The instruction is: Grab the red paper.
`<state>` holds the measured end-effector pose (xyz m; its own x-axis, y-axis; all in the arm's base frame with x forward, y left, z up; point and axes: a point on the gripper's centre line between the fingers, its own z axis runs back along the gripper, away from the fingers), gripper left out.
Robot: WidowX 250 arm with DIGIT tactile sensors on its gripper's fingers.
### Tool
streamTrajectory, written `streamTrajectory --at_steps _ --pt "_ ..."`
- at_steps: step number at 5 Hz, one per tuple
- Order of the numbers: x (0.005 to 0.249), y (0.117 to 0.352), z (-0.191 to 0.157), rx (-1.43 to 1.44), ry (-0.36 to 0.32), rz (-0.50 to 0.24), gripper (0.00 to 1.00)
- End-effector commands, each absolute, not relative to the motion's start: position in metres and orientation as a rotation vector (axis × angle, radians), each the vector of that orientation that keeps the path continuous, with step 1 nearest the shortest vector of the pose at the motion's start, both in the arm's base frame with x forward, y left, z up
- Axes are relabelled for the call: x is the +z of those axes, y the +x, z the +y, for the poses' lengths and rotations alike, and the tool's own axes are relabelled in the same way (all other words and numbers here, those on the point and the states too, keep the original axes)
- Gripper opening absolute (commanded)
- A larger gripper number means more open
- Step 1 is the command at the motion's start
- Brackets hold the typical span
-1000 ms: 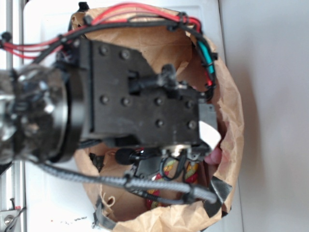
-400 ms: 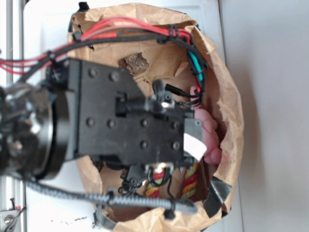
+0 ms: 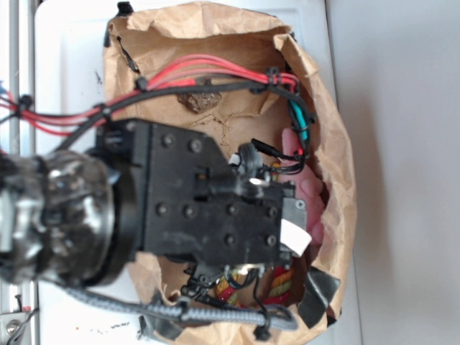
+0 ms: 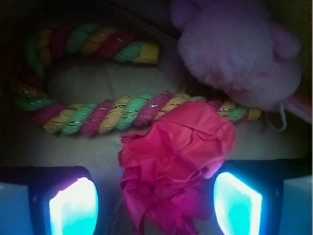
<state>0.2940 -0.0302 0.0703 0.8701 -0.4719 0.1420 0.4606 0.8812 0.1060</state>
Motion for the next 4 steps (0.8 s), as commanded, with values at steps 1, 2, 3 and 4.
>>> streamTrajectory --at_steps 1,2,3,4 --pt "0.0796 0.3036 -0.0313 -0.482 0.074 -0.174 1.0" --pt "0.0793 0.3057 -0.0284 -0.467 0.087 -0.149 1.0" --pt "0.082 0.305 -0.0292 -0.449 0.104 -0.134 1.0" --pt "0.0826 0.3057 -0.0307 -0.431 0.105 -0.143 1.0"
